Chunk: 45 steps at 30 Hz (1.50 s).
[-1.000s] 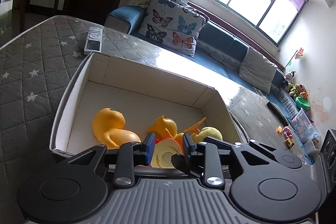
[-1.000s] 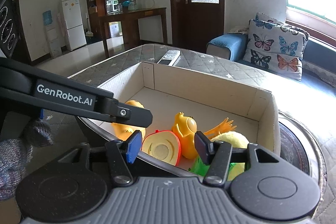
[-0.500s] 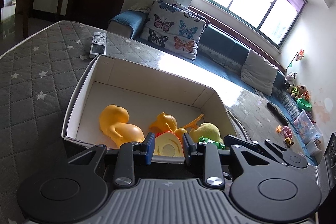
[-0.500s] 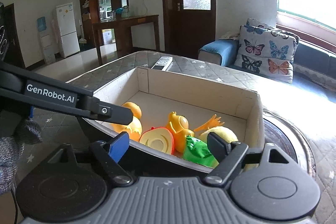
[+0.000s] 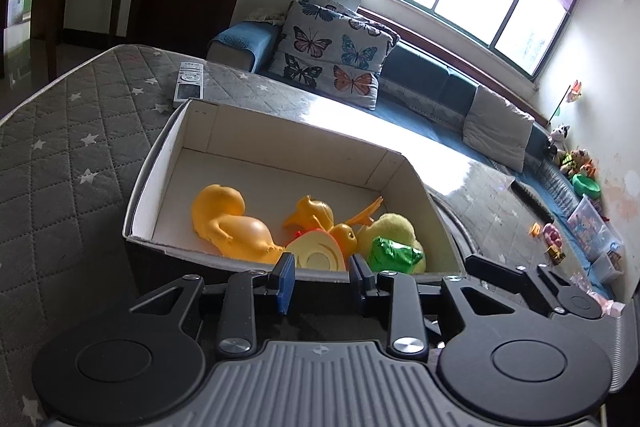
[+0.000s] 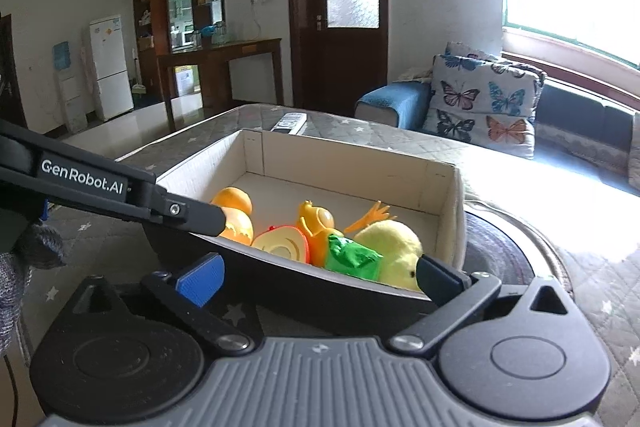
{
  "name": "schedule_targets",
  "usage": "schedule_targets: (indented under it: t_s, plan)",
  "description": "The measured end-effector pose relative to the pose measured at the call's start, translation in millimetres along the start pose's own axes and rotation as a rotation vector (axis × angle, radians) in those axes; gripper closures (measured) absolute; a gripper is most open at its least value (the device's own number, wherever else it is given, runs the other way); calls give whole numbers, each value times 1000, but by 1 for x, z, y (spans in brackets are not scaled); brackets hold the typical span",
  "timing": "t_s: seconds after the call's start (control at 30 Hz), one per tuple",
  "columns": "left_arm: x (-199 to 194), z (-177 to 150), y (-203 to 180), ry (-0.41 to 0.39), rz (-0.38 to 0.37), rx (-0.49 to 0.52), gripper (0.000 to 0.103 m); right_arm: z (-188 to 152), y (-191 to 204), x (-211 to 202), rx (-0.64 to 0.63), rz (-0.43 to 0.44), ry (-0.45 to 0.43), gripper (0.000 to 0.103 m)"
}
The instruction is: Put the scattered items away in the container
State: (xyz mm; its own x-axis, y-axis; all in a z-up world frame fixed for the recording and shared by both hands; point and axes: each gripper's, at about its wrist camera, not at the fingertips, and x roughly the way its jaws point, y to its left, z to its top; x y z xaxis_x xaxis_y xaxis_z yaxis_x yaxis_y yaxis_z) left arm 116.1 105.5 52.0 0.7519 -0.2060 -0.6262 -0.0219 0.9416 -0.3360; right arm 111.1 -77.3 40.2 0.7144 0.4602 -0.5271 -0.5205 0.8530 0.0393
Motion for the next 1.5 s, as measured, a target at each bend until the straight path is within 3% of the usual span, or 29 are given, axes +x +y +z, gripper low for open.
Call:
schedule_targets:
  t_s: [0.2,0.63,1.2,1.5]
  plan:
    - [-5,-8,0,7,17,3,70,-5,-2,-9,8,-27,-29,0]
    - [-17,-27,-2,21,56,17,70,-30,-5,-13,77,-19,61,0]
    - [-26,-64,-12,26,153,58,72,-46,4,-32,101,-58,59,0]
    - [-31,-75,-11,32,164,37,72,-55,7,-39,103,-75,70,0]
